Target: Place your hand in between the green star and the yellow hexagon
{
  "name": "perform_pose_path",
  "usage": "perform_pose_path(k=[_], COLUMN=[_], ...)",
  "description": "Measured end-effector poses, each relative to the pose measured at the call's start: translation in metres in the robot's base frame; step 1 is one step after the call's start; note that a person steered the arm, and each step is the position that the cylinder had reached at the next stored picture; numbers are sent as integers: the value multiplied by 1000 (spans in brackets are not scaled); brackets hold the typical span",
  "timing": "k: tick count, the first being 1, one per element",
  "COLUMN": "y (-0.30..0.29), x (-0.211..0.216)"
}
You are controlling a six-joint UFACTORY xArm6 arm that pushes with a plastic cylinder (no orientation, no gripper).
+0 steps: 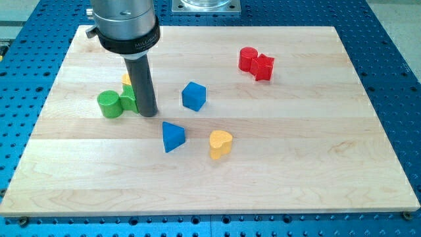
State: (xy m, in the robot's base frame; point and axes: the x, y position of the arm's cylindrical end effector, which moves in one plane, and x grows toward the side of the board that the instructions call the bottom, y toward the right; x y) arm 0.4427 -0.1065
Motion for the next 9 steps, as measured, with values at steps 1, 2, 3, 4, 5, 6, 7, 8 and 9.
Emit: perform_pose_path(k=[1, 2, 3, 4, 5, 6, 7, 8, 9], y=[28, 49, 45, 16, -25, -43, -43, -43, -69], x=[0, -25, -56, -51, -34, -23, -10, -8, -20])
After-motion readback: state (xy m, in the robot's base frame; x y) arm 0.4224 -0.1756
